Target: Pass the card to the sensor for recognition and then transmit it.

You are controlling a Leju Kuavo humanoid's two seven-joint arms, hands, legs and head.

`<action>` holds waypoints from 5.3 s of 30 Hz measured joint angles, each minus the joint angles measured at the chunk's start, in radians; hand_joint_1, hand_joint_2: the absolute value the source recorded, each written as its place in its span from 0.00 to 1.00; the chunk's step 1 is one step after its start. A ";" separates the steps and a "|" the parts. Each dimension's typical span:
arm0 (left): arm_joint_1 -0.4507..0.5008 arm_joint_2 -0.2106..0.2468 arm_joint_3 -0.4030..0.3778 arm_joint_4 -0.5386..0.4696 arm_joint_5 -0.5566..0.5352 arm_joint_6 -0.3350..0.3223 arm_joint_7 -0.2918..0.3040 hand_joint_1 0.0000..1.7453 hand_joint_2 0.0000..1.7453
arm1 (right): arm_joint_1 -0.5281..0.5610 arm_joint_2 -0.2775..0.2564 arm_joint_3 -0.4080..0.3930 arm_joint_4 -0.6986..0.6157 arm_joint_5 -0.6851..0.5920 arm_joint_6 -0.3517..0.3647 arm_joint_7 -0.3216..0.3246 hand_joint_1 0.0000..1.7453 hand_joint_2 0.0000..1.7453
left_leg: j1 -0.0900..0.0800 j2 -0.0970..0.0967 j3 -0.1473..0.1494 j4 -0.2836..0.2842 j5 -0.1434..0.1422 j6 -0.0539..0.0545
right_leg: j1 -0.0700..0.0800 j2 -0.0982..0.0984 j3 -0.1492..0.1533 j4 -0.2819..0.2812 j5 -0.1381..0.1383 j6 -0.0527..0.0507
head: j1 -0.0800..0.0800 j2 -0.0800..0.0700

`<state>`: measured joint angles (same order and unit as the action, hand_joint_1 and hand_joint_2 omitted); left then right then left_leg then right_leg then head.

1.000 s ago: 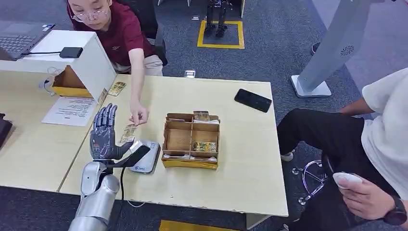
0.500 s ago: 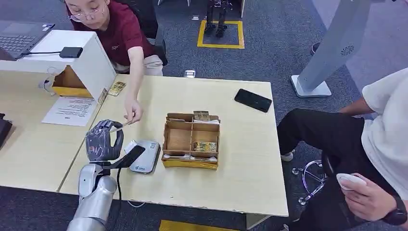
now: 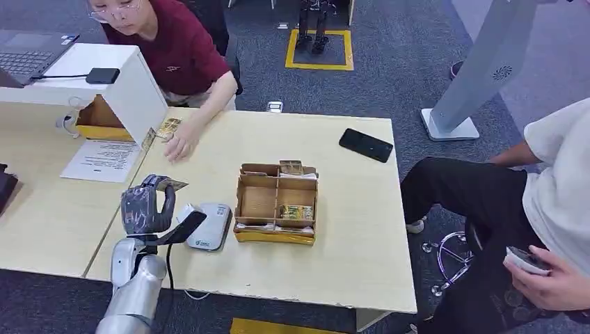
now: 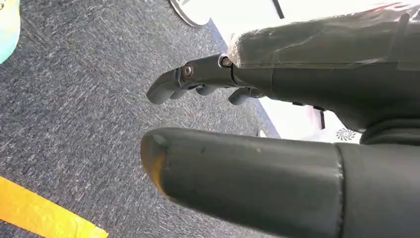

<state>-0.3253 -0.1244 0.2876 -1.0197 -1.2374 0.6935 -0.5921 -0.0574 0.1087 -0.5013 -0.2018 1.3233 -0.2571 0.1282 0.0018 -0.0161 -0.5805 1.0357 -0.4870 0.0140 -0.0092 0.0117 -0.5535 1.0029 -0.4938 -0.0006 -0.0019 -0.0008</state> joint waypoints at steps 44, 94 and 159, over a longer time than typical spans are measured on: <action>0.324 0.256 -0.251 -0.272 0.903 -0.777 0.245 1.00 1.00 | 0.012 0.014 -0.157 0.000 0.042 -0.036 0.000 0.00 0.00 | 0.000 0.003 0.000 -0.001 -0.001 -0.001 | 0.000 0.003 -0.001 0.000 -0.001 0.000 | 0.000 0.000; 0.217 0.122 -0.251 -0.171 0.844 -0.670 0.294 1.00 1.00 | 0.010 0.017 -0.173 0.000 0.100 -0.033 0.000 0.00 0.00 | 0.000 0.003 0.000 -0.001 -0.001 -0.001 | 0.000 0.003 -0.002 0.000 -0.001 0.000 | 0.000 0.000; 0.092 0.023 -0.238 0.098 0.046 -0.120 0.500 1.00 1.00 | 0.001 0.033 -0.217 -0.001 0.181 -0.032 -0.030 0.00 0.00 | 0.000 0.002 0.006 -0.001 -0.001 -0.001 | 0.000 0.002 0.006 0.000 0.000 0.000 | 0.000 0.000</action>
<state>-0.2330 -0.1019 0.0492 -0.9213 -1.1913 0.5737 -0.0923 -0.0567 0.1419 -0.7187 -0.2026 1.5045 -0.2888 0.0980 0.0017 -0.0141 -0.5740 1.0349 -0.4880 0.0130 -0.0093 0.0135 -0.5480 1.0032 -0.4943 -0.0006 -0.0019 -0.0008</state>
